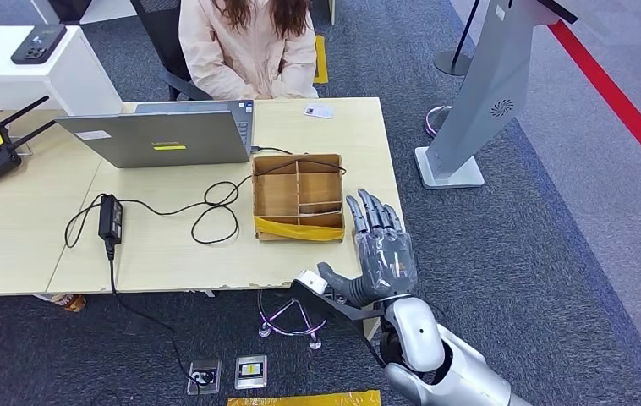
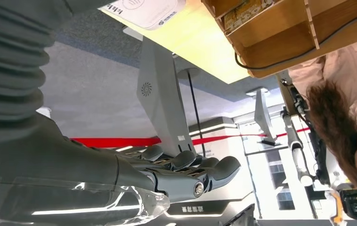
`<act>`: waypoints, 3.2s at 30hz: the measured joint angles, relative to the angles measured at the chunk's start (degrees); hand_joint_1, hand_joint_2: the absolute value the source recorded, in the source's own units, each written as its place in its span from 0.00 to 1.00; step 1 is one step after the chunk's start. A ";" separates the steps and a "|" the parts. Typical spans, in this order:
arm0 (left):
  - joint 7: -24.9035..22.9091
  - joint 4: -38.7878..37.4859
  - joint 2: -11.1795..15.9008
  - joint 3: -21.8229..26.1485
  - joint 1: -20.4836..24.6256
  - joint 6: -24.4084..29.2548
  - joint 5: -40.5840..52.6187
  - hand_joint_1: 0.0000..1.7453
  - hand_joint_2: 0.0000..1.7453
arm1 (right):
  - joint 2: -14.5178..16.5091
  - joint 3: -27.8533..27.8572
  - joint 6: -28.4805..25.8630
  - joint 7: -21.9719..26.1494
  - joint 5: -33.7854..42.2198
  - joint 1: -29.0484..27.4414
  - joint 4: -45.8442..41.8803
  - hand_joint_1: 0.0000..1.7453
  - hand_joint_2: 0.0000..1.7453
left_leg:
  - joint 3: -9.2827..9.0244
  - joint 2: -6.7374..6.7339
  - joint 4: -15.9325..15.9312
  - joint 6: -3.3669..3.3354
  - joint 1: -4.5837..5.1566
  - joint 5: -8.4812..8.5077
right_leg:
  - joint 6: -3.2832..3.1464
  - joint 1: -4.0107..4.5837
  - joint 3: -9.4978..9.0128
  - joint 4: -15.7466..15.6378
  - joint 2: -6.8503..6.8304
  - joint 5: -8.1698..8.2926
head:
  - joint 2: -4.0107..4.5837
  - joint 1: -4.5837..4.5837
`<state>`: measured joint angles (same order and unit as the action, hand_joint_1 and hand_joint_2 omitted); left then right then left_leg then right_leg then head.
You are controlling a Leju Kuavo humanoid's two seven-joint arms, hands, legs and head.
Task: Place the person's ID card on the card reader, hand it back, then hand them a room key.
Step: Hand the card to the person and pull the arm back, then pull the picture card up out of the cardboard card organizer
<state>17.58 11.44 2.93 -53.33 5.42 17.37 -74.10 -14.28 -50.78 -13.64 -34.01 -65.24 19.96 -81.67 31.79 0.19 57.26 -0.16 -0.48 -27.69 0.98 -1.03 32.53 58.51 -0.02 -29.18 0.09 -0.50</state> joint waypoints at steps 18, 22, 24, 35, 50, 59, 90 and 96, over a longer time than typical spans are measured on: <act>-1.56 -0.01 -0.26 -0.05 1.36 -0.42 1.90 0.00 0.00 | 6.28 0.21 -1.10 2.90 1.87 9.22 15.50 0.00 1.00 | 0.00 0.00 0.01 0.00 0.00 0.02 | 0.00 0.00 0.01 0.01 0.00 0.00 | 0.00 0.01; -1.82 -0.01 -0.26 -0.09 1.59 -0.39 2.31 0.00 0.00 | 7.15 0.21 -1.26 3.08 2.43 10.46 18.57 0.00 1.00 | 0.00 0.00 0.01 0.00 0.00 0.02 | 0.00 0.00 0.01 0.01 0.00 0.00 | 0.00 0.01; -1.99 -0.01 -0.26 -0.10 1.61 -0.39 2.42 0.00 0.00 | 7.48 0.21 -1.27 3.14 2.63 10.89 19.75 0.00 1.00 | 0.00 0.00 0.01 0.00 0.00 0.02 | 0.00 0.00 0.01 0.01 0.01 0.00 | 0.00 0.01; -2.44 -0.01 -0.26 -0.13 1.81 -0.88 3.08 0.00 0.00 | 10.05 0.19 -1.17 4.52 3.52 12.31 26.02 0.00 1.00 | 0.00 0.00 0.01 0.00 0.00 0.02 | 0.00 0.00 0.01 0.01 0.00 0.00 | 0.00 0.01; -3.14 -0.01 -0.27 -0.17 2.24 -1.01 3.72 0.00 0.00 | 13.04 0.19 -1.12 4.85 3.34 14.27 31.35 0.00 1.00 | 0.00 0.00 0.01 0.00 0.00 0.02 | 0.00 0.00 0.02 0.01 0.01 0.00 | 0.00 0.00; -3.35 -0.01 -0.25 -0.17 2.14 -1.78 3.58 0.00 0.00 | 14.06 0.16 0.14 5.05 3.44 15.01 33.57 0.00 1.00 | 0.00 0.00 0.01 0.00 0.00 0.02 | 0.00 0.00 0.01 0.01 0.00 0.00 | 0.00 0.00; -3.61 -0.01 -0.26 -1.05 2.48 -1.72 4.91 0.00 0.00 | 15.35 0.75 2.58 4.99 4.41 17.92 42.94 0.00 1.00 | 0.01 0.00 0.02 0.00 0.00 0.02 | 0.00 0.00 0.04 0.01 0.02 0.00 | 0.00 0.01; -3.82 -0.01 -0.41 -1.07 2.56 -1.69 5.09 0.00 0.00 | 15.89 0.68 3.67 5.31 3.44 18.93 43.23 0.00 1.00 | 0.01 0.00 0.02 0.00 0.00 0.02 | 0.00 0.00 0.04 0.01 0.02 0.00 | 0.00 0.00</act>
<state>13.76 11.43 2.51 -54.40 7.97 15.67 -69.01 1.61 -50.10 -9.97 -28.71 -61.80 38.89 -38.45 31.79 0.19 57.28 -0.16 -0.48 -27.68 0.97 -1.03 32.56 58.52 0.00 -29.18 0.09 -0.50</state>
